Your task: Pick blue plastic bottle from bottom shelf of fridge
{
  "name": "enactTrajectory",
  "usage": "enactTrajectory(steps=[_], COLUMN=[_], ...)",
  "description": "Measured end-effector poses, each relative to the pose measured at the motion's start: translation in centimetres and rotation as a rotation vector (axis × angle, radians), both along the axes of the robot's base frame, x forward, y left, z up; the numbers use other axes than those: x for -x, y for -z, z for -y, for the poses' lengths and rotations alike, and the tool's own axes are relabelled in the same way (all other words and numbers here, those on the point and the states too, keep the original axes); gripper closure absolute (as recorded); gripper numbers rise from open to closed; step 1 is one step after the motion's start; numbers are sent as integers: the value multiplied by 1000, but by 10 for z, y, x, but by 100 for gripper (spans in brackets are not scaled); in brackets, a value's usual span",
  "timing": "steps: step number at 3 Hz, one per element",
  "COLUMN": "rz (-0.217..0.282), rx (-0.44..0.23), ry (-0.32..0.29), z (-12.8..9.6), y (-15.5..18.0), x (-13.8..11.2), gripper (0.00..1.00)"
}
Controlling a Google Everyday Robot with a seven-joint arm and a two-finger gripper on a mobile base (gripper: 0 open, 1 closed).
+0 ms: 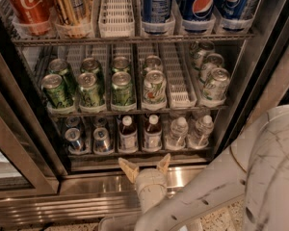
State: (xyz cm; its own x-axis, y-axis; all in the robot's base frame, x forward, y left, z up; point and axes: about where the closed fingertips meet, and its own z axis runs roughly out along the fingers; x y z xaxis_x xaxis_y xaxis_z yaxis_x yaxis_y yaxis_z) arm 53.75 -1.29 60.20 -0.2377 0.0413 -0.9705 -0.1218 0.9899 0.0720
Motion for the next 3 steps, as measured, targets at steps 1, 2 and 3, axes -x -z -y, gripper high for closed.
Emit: enactTrajectory(steps=[1, 2, 3], rz=[16, 32, 57], rx=[17, 27, 42], ry=[2, 14, 37], z=[4, 7, 12], y=[2, 3, 2], x=[-7, -15, -27], gripper=[19, 28, 26])
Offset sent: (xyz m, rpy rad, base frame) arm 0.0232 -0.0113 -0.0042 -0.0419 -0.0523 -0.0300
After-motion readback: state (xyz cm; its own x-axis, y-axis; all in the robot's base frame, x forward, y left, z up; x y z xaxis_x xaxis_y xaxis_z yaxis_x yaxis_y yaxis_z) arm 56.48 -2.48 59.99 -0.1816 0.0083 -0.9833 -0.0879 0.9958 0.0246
